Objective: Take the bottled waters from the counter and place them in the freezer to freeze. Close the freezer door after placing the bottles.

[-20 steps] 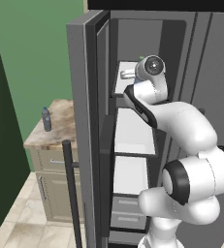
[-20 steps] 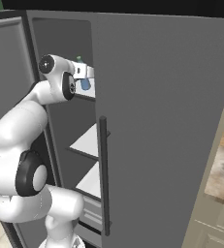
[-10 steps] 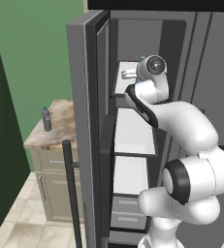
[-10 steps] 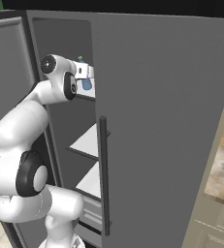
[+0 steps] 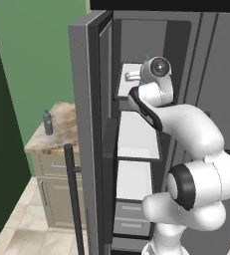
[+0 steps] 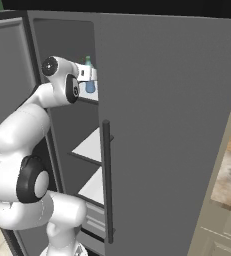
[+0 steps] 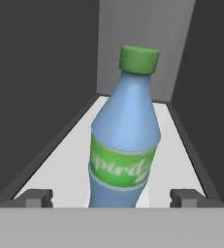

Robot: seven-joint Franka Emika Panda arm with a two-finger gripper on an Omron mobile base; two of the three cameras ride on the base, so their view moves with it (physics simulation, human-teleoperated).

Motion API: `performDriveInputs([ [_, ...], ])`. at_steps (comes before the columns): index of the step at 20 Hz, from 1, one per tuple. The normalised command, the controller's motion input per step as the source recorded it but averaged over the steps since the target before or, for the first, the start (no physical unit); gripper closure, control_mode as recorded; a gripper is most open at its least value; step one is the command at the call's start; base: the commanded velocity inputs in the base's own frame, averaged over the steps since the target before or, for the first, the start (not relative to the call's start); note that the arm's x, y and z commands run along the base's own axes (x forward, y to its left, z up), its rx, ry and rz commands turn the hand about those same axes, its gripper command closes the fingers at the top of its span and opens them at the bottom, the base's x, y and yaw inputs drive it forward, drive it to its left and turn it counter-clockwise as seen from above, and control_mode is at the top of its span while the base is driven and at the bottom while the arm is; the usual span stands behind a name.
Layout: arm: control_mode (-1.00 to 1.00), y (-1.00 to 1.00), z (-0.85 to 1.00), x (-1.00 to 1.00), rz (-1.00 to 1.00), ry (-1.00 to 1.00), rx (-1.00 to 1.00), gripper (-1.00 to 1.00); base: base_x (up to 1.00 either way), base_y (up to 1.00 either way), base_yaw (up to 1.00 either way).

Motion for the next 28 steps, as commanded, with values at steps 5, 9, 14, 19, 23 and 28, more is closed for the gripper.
performDriveInputs([
  [5, -1.0, 0.0, 0.0, 0.0, -0.01, 0.0, 0.0, -1.0, 0.0, 0.0, 0.0],
  [9, -1.0, 0.02, 0.0, -0.03, 0.0, 0.0, 0.0, -1.0, 0.0, 0.0, 0.0],
  [14, -1.0, 0.17, 0.05, -0.21, 0.0, -0.01, 0.0, -1.0, 0.0, 0.0, 0.0],
  [19, -1.0, 0.34, 0.19, -0.45, 0.0, -0.04, 0.0, -1.0, 0.0, 0.0, 0.0],
  [23, -1.0, 0.17, 0.27, -0.78, 0.0, -0.06, 0.0, -1.0, 0.0, 0.0, 0.0],
  [28, -1.0, 0.0, 0.35, -0.99, 0.0, -0.02, 0.03, -1.0, 0.0, 0.0, 0.0],
])
